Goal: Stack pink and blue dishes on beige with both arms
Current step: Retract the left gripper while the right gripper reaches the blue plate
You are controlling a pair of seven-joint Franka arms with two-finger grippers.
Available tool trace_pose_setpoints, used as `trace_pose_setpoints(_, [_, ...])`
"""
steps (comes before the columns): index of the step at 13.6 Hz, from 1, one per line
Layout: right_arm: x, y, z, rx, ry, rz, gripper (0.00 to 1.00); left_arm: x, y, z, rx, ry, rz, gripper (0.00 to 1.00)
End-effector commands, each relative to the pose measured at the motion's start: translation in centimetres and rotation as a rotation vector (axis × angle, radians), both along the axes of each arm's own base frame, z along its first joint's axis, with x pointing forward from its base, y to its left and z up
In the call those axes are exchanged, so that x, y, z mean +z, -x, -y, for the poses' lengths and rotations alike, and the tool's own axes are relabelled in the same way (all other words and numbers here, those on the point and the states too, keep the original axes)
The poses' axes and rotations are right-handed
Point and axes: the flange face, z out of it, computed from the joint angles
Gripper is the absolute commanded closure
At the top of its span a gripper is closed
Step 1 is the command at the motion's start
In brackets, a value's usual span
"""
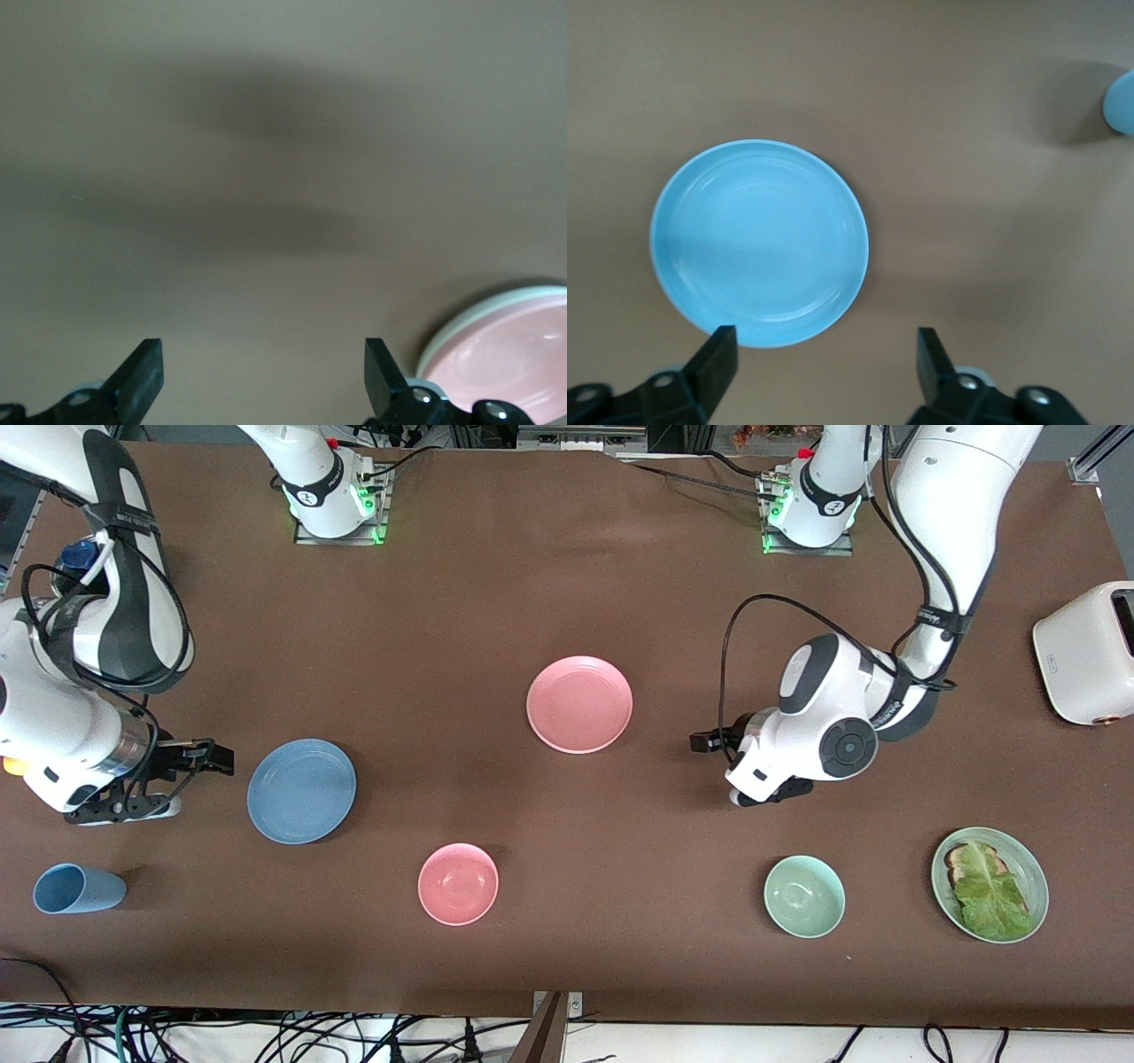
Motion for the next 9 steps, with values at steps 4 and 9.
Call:
trace_pose_setpoints(4, [-6.3, 0.4, 3.3, 0.052, 0.004, 0.012, 0.34, 3.3, -4.4, -12.9, 0.050, -0.142, 0.066, 0.00])
trace_pose_setpoints(9, [-10.3, 0.4, 4.0, 0.062, -0.011, -0.008, 0.53, 5.1, -5.0, -17.7, 0.064, -0.112, 0.097, 0.00])
